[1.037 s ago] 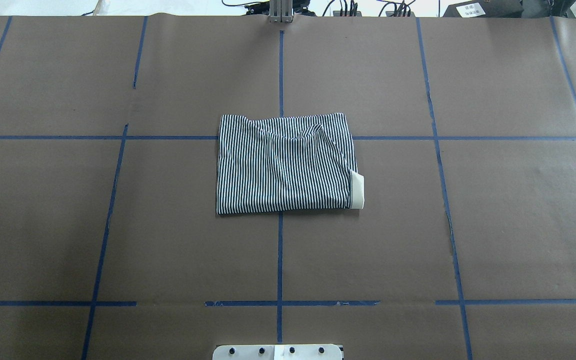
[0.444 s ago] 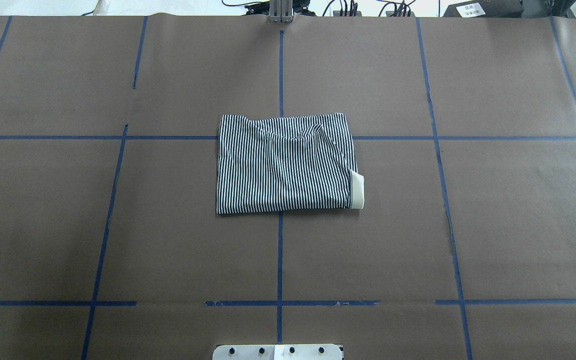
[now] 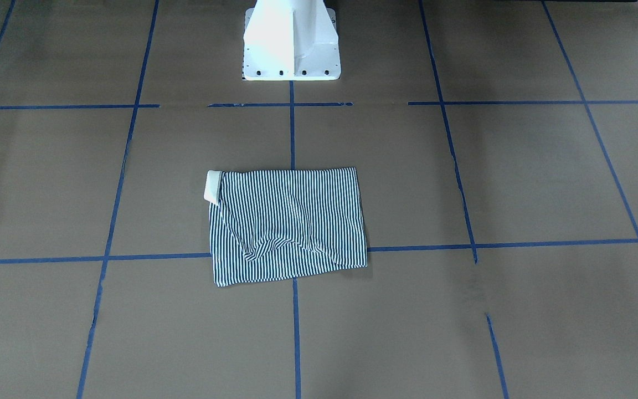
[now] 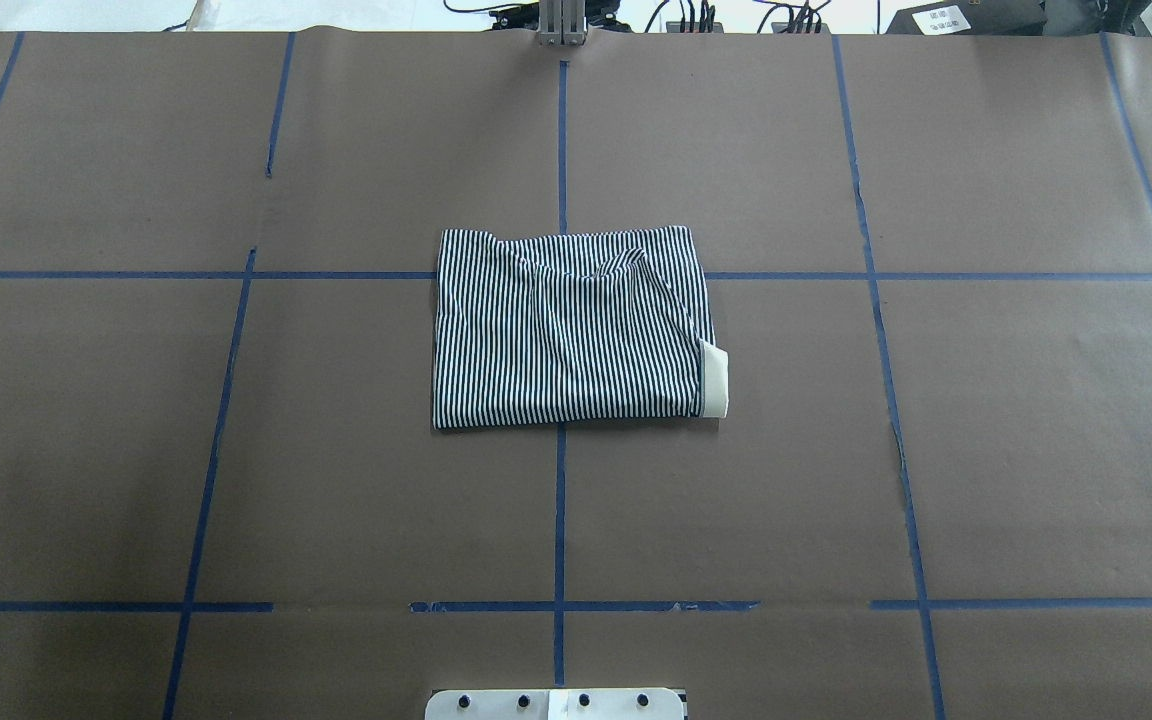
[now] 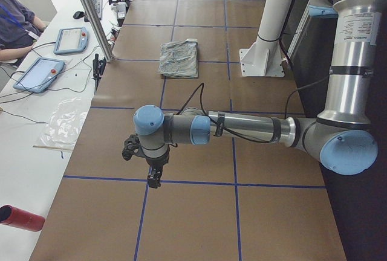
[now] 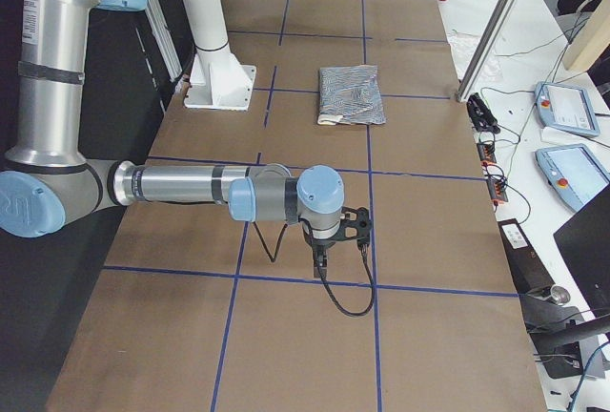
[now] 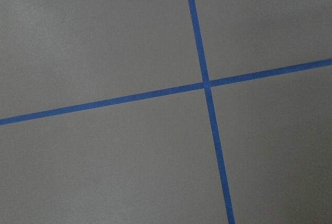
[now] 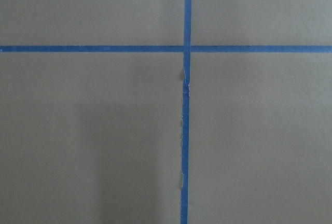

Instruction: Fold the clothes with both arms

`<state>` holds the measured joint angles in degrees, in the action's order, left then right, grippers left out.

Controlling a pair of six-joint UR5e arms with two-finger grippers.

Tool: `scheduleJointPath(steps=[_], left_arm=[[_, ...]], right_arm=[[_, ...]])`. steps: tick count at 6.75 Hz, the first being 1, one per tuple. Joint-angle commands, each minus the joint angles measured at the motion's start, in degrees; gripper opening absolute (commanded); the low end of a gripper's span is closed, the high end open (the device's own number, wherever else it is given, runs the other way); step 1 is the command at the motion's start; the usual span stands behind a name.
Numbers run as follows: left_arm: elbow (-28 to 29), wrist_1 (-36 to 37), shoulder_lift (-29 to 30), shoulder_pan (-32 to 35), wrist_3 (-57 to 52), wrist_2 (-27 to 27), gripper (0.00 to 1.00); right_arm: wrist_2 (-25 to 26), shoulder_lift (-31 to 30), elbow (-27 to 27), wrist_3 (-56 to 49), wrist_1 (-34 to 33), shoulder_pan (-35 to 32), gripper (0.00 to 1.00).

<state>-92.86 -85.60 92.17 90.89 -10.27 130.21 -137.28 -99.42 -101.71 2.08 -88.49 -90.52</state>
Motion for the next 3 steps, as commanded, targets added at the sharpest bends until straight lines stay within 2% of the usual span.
scheduleJointPath(steps=[1,3], left_arm=[[0.0,0.1,-0.3,0.1,0.9,0.5,1.0],[-0.5,-0.7,-0.3,0.1,15.0,0.6,1.0]], right_arm=[[-0.1,0.1,0.3,0.0,0.4,0.0,1.0],[-0.2,0.1,0.3,0.0,0.4,0.0,1.0]])
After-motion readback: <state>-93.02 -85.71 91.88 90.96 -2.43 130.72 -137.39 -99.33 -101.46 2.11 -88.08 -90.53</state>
